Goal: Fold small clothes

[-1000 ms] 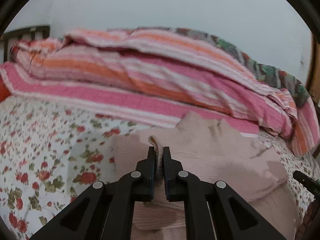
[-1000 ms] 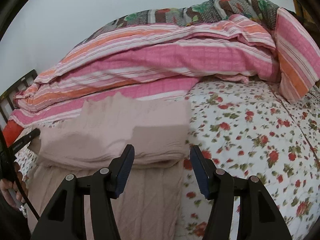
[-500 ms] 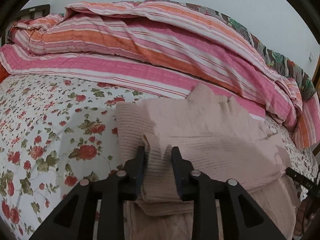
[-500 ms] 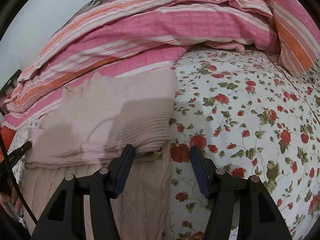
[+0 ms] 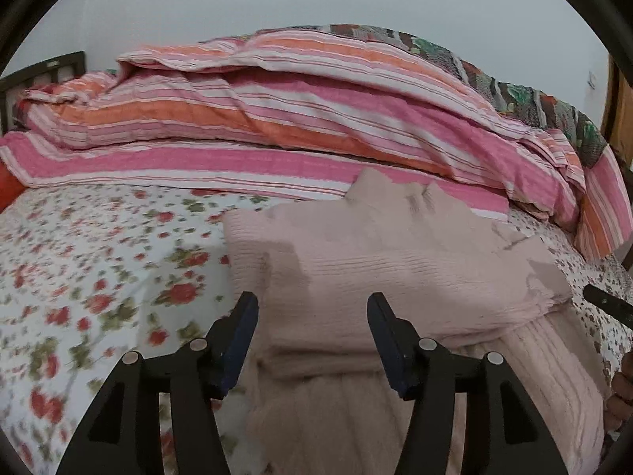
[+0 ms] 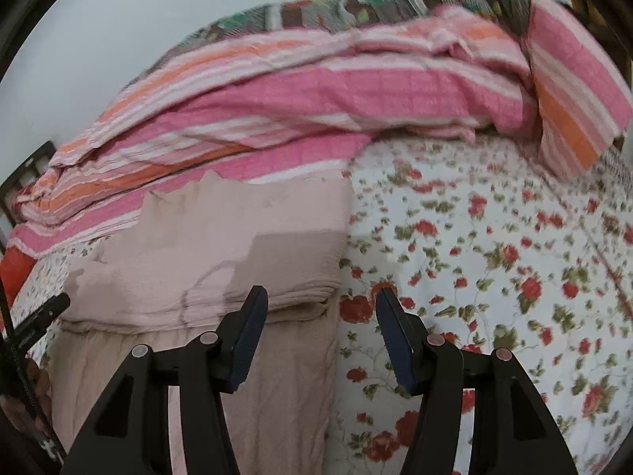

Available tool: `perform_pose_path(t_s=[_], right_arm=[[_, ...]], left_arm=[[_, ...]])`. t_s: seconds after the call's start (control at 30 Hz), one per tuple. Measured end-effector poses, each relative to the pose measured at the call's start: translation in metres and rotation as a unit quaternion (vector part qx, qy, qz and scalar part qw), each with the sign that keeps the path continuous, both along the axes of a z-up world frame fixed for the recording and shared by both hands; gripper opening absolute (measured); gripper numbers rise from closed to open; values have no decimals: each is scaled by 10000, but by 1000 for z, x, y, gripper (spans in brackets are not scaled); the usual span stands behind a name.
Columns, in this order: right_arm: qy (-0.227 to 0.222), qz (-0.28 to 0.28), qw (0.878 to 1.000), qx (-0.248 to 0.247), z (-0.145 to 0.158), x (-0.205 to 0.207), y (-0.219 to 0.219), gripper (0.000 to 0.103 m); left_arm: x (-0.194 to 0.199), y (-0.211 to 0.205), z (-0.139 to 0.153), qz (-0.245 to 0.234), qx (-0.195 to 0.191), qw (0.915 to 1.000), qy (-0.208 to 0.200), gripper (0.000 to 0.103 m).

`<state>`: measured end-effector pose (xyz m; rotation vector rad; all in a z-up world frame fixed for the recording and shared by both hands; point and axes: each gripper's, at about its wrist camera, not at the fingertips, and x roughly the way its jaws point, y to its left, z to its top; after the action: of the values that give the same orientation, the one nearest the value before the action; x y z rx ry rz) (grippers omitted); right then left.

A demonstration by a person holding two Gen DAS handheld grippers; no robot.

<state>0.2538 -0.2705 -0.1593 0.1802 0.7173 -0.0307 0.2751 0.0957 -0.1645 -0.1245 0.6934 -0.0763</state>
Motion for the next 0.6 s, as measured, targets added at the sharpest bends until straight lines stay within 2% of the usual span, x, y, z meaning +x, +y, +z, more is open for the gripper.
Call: perform_pose_path(t_s=[0.07,0.13,0.2,0.27,0.4,0.6], right_arm=[[-54,74,9999,-72,11,-11,3,57],[-113,75,9997,-187,22,-26,3,57],[-198,109,9996,-189,32,-51,0,55],[-121,235,9996,-71,36,-72,-4,50],[39,273,9996,-79,30,-125,-9,46],[206,375,9991,25,7,-186,-8,46]], left_arm=[[-18,6,12,31,-20,9999,-168,55],[-36,9,23,133,204,9994,-265,55],[-54,13,30,124,306,9992,-221,55],[-78,20,34,118,276,9994,-188,55],[-121,26,30,8,228,9997,8,55],[-184,23,15,-198,-144,9996,164,55]])
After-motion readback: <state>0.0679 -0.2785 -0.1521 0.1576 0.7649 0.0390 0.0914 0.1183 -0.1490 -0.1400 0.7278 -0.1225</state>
